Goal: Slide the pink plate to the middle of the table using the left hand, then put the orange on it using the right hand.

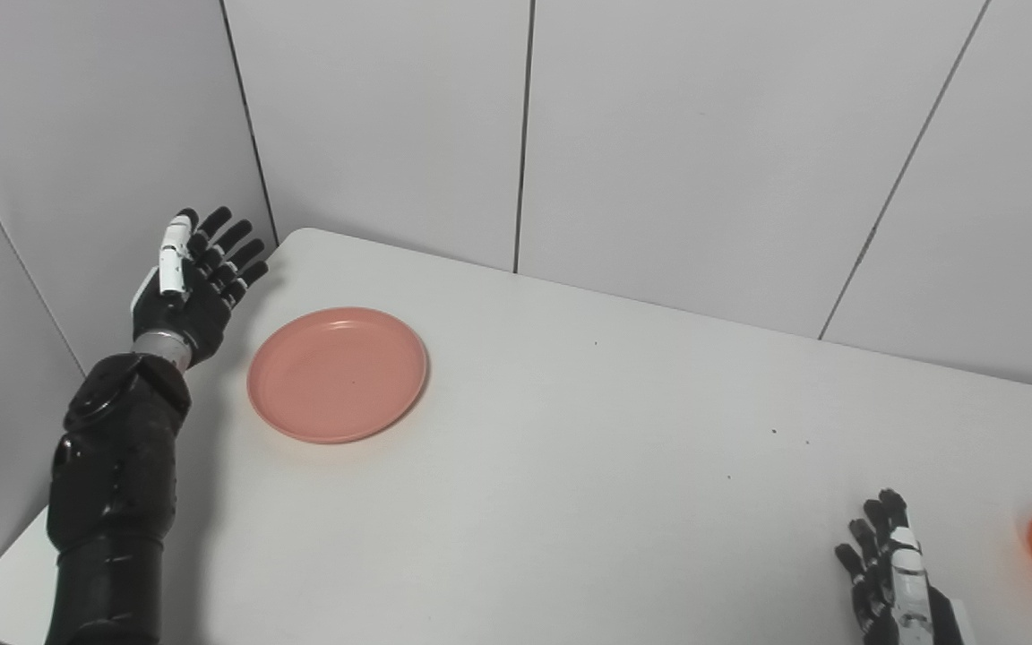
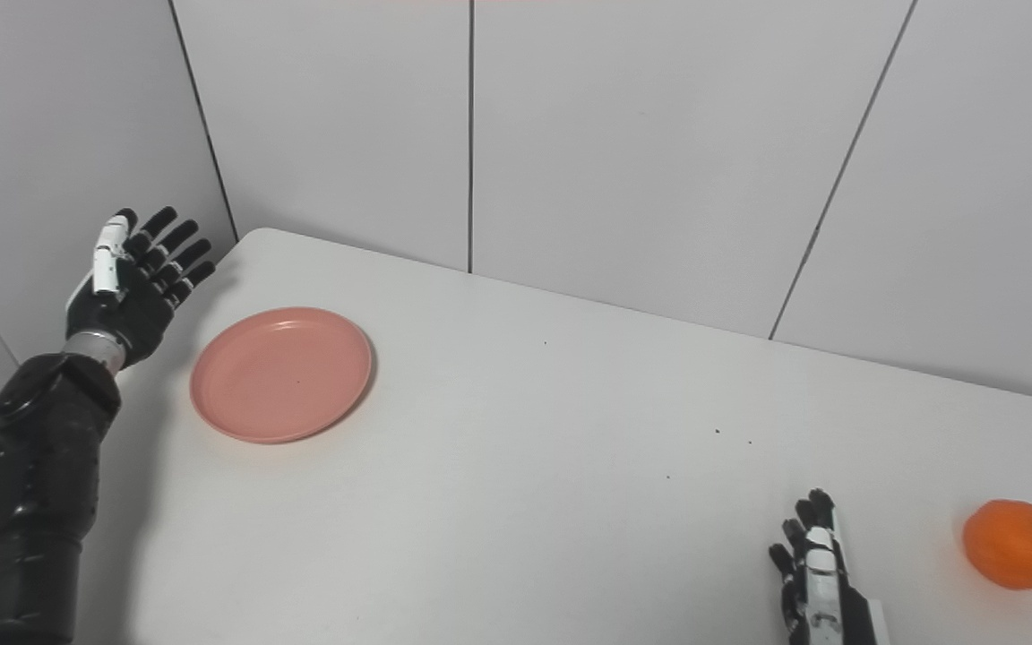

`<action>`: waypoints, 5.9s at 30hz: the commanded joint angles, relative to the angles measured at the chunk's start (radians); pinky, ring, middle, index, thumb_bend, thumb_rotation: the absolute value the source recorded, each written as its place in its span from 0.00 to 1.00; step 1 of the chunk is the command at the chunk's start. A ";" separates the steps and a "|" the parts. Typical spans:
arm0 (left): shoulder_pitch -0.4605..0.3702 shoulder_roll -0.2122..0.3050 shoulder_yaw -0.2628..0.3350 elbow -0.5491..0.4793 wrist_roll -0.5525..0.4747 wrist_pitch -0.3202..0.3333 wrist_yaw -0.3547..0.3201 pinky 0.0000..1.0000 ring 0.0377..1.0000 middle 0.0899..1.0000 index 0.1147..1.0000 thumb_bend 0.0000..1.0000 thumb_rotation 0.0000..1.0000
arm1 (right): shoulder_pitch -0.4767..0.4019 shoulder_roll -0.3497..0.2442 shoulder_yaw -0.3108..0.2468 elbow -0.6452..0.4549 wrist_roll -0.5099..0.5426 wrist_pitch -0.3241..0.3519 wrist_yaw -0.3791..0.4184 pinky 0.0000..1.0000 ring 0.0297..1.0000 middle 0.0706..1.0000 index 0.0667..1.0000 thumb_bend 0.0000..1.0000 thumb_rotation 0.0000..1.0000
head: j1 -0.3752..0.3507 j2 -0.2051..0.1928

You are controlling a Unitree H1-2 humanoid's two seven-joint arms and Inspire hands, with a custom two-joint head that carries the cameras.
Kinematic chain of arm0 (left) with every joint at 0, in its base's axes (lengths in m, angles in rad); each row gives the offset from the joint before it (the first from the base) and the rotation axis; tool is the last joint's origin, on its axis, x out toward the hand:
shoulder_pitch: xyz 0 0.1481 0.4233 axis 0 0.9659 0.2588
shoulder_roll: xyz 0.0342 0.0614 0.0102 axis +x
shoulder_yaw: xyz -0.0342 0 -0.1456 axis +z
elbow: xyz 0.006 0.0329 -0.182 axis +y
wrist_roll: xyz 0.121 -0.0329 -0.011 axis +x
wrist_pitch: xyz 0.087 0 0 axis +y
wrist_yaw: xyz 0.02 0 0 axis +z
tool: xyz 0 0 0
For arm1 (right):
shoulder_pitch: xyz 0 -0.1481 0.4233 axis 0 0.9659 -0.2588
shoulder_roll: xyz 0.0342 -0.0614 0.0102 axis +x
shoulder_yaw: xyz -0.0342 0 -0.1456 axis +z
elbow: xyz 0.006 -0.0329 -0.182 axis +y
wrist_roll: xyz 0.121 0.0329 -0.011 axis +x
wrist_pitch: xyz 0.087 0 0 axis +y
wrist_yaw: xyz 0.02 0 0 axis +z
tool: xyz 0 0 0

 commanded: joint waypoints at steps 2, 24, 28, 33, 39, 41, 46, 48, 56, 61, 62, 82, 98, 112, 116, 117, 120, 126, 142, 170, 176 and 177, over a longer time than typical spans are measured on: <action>-0.016 0.013 0.005 -0.018 -0.003 -0.045 -0.004 0.89 0.87 0.88 0.86 0.30 1.00 | -0.013 -0.010 -0.004 -0.018 0.002 -0.027 0.009 1.00 1.00 1.00 1.00 0.14 1.00 | 0.000 0.002; 0.018 0.008 -0.012 0.057 -0.008 -0.098 -0.044 0.83 0.83 0.83 0.82 0.27 1.00 | -0.013 -0.013 -0.001 -0.035 0.000 -0.006 0.003 1.00 1.00 1.00 1.00 0.14 1.00 | 0.000 0.007; 0.021 0.000 -0.020 0.070 -0.007 -0.106 -0.043 0.83 0.83 0.83 0.82 0.27 1.00 | -0.014 -0.012 -0.001 -0.036 0.004 -0.004 0.003 1.00 1.00 1.00 1.00 0.14 1.00 | 0.000 0.008; 0.018 -0.013 -0.021 0.095 -0.018 -0.111 -0.053 0.82 0.83 0.83 0.82 0.28 1.00 | -0.014 -0.013 -0.002 -0.041 0.003 0.005 0.002 1.00 1.00 1.00 1.00 0.14 1.00 | 0.000 0.009; 0.012 -0.018 -0.032 0.121 -0.018 -0.111 -0.061 0.80 0.81 0.81 0.80 0.27 1.00 | -0.015 -0.015 -0.003 -0.035 0.002 -0.003 0.003 1.00 1.00 1.00 1.00 0.14 1.00 | -0.001 0.010; 0.012 -0.017 -0.038 0.129 -0.013 -0.118 -0.071 0.80 0.81 0.81 0.81 0.27 1.00 | -0.015 -0.015 -0.003 -0.037 0.001 0.000 0.002 1.00 1.00 1.00 1.00 0.14 1.00 | -0.001 0.011; 0.013 -0.019 -0.049 0.143 -0.001 -0.132 -0.076 0.79 0.80 0.80 0.80 0.28 1.00 | -0.013 -0.017 0.000 -0.039 -0.005 -0.002 0.002 1.00 1.00 1.00 1.00 0.15 1.00 | -0.001 0.011; 0.008 -0.015 -0.052 0.170 0.002 -0.146 -0.084 0.79 0.79 0.80 0.80 0.29 1.00 | -0.013 -0.015 -0.001 -0.040 -0.004 0.001 0.001 1.00 1.00 1.00 1.00 0.16 1.00 | -0.002 0.012; 0.000 -0.020 -0.053 0.187 -0.014 -0.150 -0.101 0.80 0.81 0.81 0.80 0.30 1.00 | -0.016 -0.014 -0.002 -0.042 -0.002 0.007 0.002 1.00 1.00 1.00 1.00 0.15 1.00 | -0.002 0.013; -0.005 -0.017 -0.059 0.214 -0.017 -0.166 -0.135 0.79 0.80 0.80 0.80 0.31 1.00 | -0.017 -0.012 -0.001 -0.043 -0.003 0.009 0.001 1.00 1.00 1.00 1.00 0.15 1.00 | -0.004 0.013; -0.004 -0.022 -0.062 0.202 -0.014 -0.157 -0.128 0.78 0.79 0.79 0.80 0.31 1.00 | -0.017 -0.010 -0.002 -0.045 -0.002 0.011 -0.001 1.00 1.00 1.00 1.00 0.15 1.00 | -0.004 0.013; 0.015 -0.067 -0.116 0.153 -0.020 -0.114 -0.132 0.71 0.74 0.74 0.75 0.32 1.00 | -0.018 -0.005 -0.003 -0.034 -0.001 -0.006 0.000 1.00 1.00 1.00 1.00 0.14 1.00 | -0.013 0.019; 0.014 -0.085 -0.120 0.162 -0.039 -0.109 -0.168 0.70 0.74 0.74 0.74 0.33 1.00 | -0.021 0.001 0.005 -0.028 -0.008 -0.003 0.001 1.00 1.00 1.00 1.00 0.15 1.00 | -0.033 0.023; 0.033 -0.145 -0.182 0.042 -0.027 -0.031 -0.104 0.73 0.76 0.76 0.74 0.32 1.00 | -0.014 0.007 0.011 -0.029 -0.024 -0.021 -0.001 1.00 1.00 1.00 1.00 0.16 1.00 | -0.044 0.032; 0.035 -0.158 -0.190 0.021 -0.038 -0.014 -0.106 0.74 0.76 0.76 0.74 0.31 1.00 | -0.013 0.011 0.012 -0.033 -0.025 -0.014 -0.003 1.00 0.99 1.00 1.00 0.16 1.00 | -0.048 0.036; 0.035 -0.161 -0.192 0.017 -0.040 -0.011 -0.106 0.74 0.76 0.76 0.75 0.31 1.00 | -0.013 0.014 0.011 -0.033 -0.021 -0.011 -0.003 1.00 1.00 1.00 1.00 0.16 1.00 | -0.050 0.037; 0.038 -0.169 -0.201 0.006 -0.041 -0.003 -0.105 0.73 0.77 0.77 0.75 0.31 1.00 | -0.014 0.017 0.012 -0.033 -0.022 -0.013 -0.004 1.00 0.99 1.00 1.00 0.17 1.00 | -0.055 0.039; 0.044 -0.178 -0.227 -0.014 -0.030 0.010 -0.109 0.74 0.77 0.78 0.77 0.32 1.00 | -0.014 0.015 0.016 -0.029 -0.036 -0.022 -0.002 1.00 0.99 1.00 1.00 0.18 1.00 | -0.067 0.044; 0.056 -0.223 -0.280 -0.060 -0.011 0.045 -0.077 0.74 0.77 0.77 0.76 0.31 1.00 | -0.012 0.019 0.017 -0.027 -0.044 -0.038 -0.002 1.00 0.98 0.99 0.99 0.21 1.00 | -0.085 0.065; 0.089 -0.318 -0.380 -0.134 -0.001 0.051 -0.085 0.72 0.76 0.77 0.75 0.32 1.00 | -0.016 0.030 0.031 -0.036 -0.080 -0.022 -0.013 1.00 0.98 0.99 0.99 0.21 1.00 | -0.124 0.085; 0.095 -0.336 -0.428 -0.160 -0.002 0.052 -0.076 0.73 0.76 0.76 0.76 0.31 1.00 | -0.016 0.037 0.029 -0.039 -0.069 -0.022 -0.015 1.00 0.97 0.99 0.98 0.22 1.00 | -0.134 0.093; 0.096 -0.337 -0.432 -0.162 -0.005 0.052 -0.073 0.73 0.76 0.76 0.75 0.31 1.00 | -0.016 0.037 0.029 -0.040 -0.070 -0.020 -0.016 1.00 0.97 0.99 0.98 0.22 1.00 | -0.135 0.093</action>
